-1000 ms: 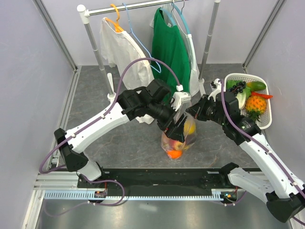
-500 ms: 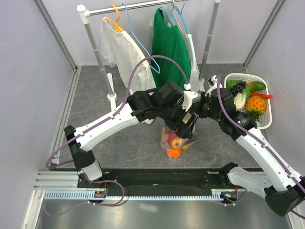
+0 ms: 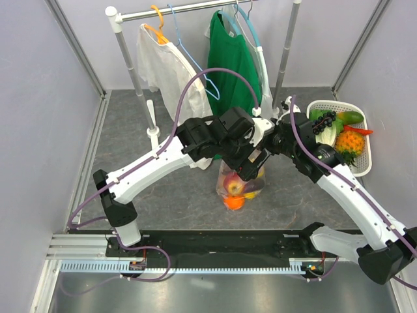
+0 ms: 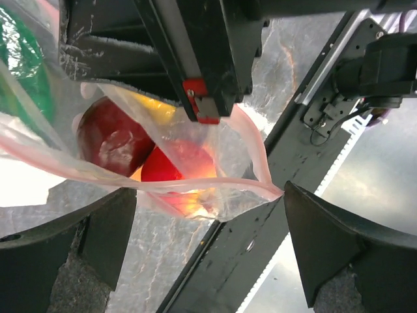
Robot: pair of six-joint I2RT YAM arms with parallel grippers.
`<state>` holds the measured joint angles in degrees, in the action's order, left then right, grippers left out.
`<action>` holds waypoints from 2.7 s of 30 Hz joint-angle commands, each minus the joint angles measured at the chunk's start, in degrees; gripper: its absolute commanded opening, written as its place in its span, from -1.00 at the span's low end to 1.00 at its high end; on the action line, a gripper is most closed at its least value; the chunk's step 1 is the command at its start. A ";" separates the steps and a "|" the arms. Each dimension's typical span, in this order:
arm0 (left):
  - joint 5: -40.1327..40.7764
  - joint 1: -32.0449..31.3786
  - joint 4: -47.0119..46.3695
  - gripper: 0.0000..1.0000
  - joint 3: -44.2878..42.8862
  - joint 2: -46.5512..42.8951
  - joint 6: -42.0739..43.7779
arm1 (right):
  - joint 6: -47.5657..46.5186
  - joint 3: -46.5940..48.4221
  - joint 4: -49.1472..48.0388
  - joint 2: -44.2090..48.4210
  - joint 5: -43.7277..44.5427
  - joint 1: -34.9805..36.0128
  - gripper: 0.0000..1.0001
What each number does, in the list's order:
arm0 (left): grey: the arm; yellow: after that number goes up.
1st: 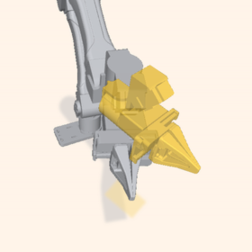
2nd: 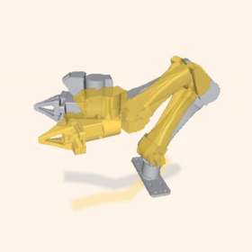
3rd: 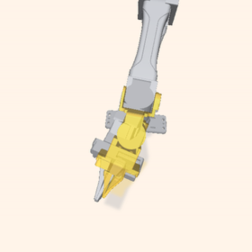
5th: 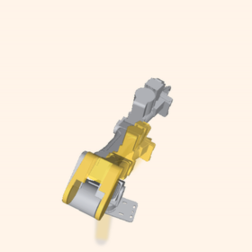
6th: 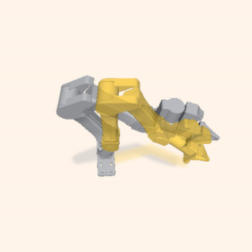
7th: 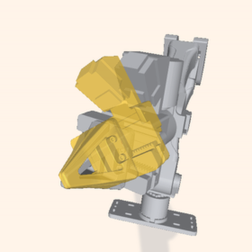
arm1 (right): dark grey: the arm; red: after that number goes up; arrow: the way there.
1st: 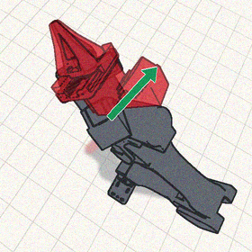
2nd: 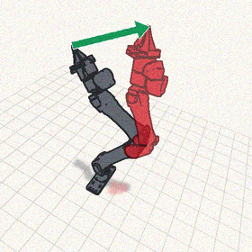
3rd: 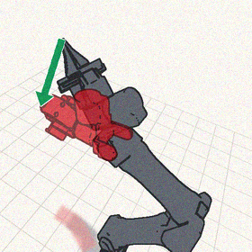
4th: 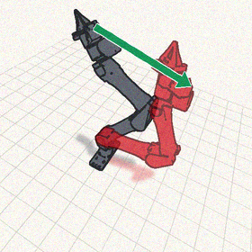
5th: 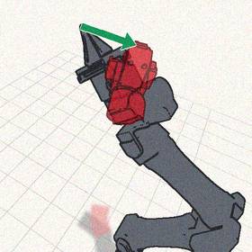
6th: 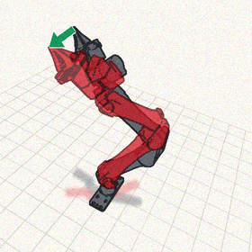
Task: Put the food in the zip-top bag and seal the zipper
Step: Adjust the zipper food storage bag at the center of the board, then zip the zipper food storage bag at the center of the board.
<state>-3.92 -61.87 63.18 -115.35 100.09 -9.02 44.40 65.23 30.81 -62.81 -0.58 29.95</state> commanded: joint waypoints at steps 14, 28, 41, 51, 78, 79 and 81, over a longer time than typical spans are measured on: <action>1.63 0.17 0.98 0.98 0.21 -2.63 1.54 | 1.30 3.50 -1.54 -0.56 3.13 0.28 -1.00; -6.85 5.16 3.97 -0.96 0.91 -5.95 17.87 | -13.44 5.07 2.05 3.66 -1.33 -3.67 -0.45; -27.56 10.71 1.35 -0.96 19.88 -27.74 59.44 | -58.00 -1.85 5.32 13.49 -41.67 -16.07 0.59; -32.11 22.92 -6.21 -0.96 28.68 -29.94 55.07 | -68.75 -11.16 9.10 24.91 -49.96 -16.07 0.53; -20.08 30.40 -28.63 -0.96 45.66 -38.31 29.15 | -39.23 -32.79 -22.78 36.44 -57.69 -15.81 0.66; -19.46 30.92 -28.81 -0.96 45.57 -37.70 27.32 | -37.65 -33.32 -24.46 36.18 -57.43 -15.54 0.66; -19.10 32.68 -28.73 -0.96 44.87 -36.90 24.42 | -33.17 -34.81 -29.19 35.48 -56.38 -15.02 0.67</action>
<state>-26.13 -31.83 38.57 -68.49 61.91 24.69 1.96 32.64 14.81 -26.46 -56.21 14.11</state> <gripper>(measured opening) 0.033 0.832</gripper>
